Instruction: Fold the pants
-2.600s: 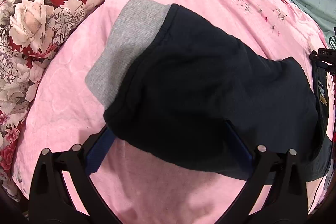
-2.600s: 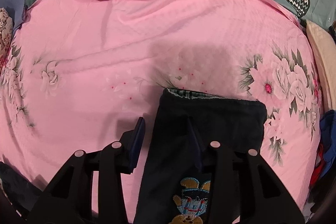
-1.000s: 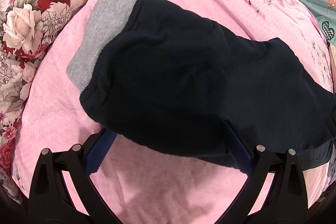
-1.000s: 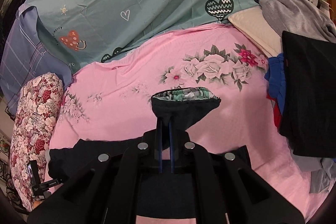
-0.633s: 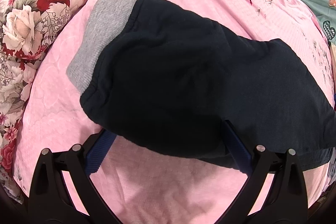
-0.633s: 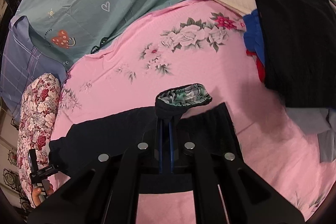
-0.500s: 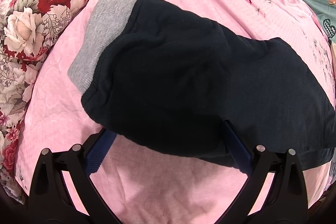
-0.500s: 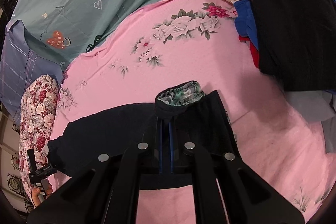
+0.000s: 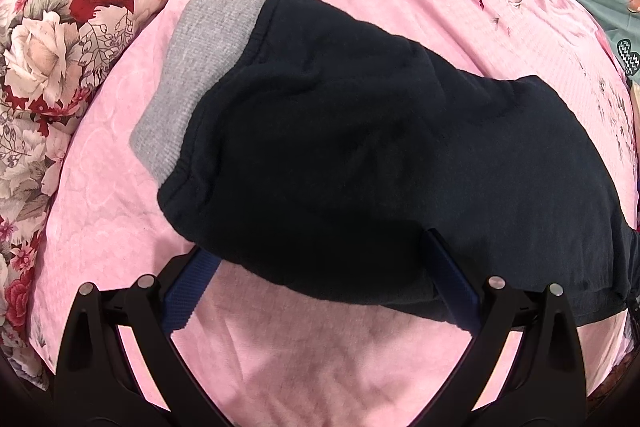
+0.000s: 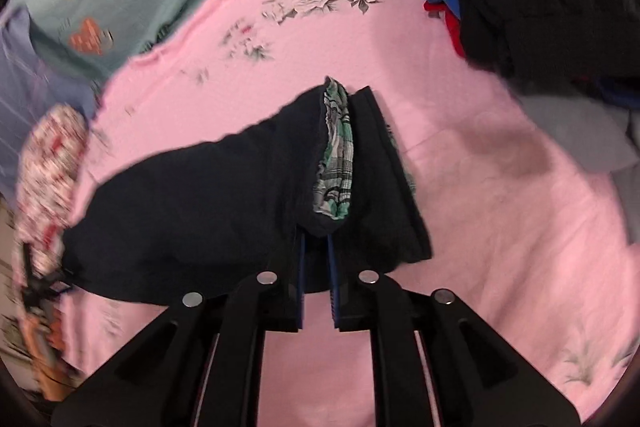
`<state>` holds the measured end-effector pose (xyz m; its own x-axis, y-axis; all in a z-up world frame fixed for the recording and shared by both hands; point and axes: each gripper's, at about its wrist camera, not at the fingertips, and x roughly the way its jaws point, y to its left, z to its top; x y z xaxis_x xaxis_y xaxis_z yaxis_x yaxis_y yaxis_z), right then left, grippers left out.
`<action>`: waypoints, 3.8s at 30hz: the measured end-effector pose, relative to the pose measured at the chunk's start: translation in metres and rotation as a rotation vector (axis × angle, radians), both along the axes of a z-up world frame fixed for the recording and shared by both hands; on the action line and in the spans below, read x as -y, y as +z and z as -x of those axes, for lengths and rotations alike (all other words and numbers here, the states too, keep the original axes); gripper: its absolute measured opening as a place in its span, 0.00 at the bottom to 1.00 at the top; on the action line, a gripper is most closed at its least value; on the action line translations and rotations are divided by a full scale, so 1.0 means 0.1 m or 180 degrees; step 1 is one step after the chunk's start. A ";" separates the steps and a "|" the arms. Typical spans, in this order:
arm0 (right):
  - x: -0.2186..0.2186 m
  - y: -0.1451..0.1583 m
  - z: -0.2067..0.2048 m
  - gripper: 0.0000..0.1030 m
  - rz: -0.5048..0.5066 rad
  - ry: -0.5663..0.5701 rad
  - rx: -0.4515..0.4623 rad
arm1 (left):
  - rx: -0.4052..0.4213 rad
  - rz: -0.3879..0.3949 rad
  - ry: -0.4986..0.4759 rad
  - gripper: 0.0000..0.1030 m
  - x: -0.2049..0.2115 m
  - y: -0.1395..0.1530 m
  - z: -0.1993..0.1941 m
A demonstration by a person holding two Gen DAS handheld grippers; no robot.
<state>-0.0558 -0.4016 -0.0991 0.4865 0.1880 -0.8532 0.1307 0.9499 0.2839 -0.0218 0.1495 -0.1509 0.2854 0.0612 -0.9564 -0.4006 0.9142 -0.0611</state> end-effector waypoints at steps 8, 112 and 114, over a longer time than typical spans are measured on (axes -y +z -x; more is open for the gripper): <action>-0.02 0.39 -0.17 0.57 0.0628 0.0050 0.0326 | 0.0144 -0.0067 0.0086 0.97 -0.13 0.17 0.04; -1.52 -0.04 -0.35 0.36 0.0134 0.1476 0.0091 | 0.0312 0.0558 0.0223 0.26 -0.37 0.42 0.14; -1.60 -0.03 -0.31 0.36 0.0157 0.1623 0.0107 | 0.0336 0.0553 0.0215 0.27 -0.35 0.48 0.13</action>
<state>-0.0243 -0.2420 -0.1025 0.3708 0.3686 -0.8524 -0.3612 0.9028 0.2333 -0.0343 0.1847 -0.1033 0.3854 -0.0796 -0.9193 -0.4438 0.8575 -0.2603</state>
